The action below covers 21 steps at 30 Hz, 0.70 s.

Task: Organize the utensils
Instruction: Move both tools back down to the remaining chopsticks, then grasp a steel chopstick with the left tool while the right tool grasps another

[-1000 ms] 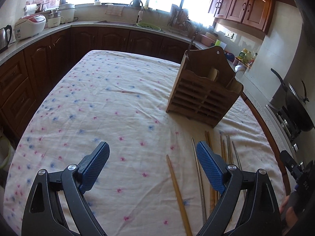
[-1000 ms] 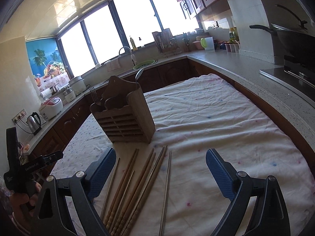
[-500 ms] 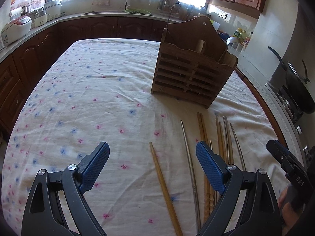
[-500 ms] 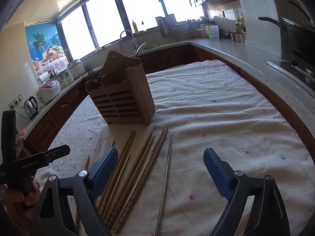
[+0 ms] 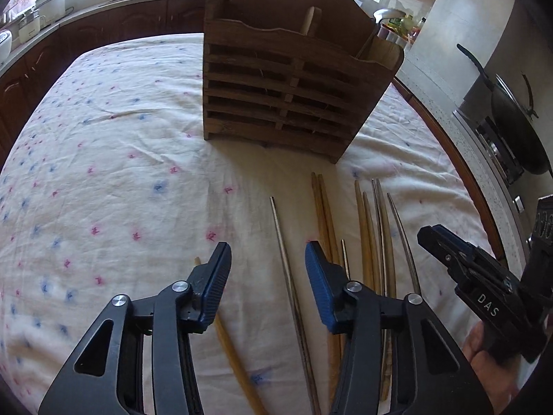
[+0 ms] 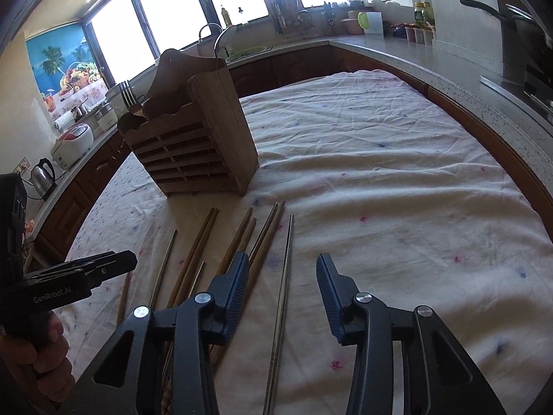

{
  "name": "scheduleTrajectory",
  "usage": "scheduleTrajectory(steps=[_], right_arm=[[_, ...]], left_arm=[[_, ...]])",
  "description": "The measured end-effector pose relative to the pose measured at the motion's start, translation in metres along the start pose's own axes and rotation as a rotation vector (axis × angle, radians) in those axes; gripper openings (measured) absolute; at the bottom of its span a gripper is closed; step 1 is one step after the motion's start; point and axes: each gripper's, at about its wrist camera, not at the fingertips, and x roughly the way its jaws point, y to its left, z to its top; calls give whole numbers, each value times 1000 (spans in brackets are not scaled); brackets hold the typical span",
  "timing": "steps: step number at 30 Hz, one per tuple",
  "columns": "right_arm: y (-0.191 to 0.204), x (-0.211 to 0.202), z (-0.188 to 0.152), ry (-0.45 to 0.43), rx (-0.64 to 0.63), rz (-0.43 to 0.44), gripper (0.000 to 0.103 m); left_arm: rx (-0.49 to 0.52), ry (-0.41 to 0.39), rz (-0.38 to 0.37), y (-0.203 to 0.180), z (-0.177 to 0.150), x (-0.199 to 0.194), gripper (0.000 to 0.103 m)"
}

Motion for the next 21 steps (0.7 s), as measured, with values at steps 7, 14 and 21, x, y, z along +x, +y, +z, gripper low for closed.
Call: scheduleTrajectory(steps=[7, 14, 21], right_arm=[[0, 26, 13, 49, -26, -20, 30], [13, 49, 13, 73, -132, -100, 22], [8, 48, 14, 75, -106, -86, 5]], left_arm=[[32, 57, 9, -7, 11, 28, 32], [134, -2, 102, -24, 7, 33, 12], [101, -2, 46, -12, 7, 25, 5]])
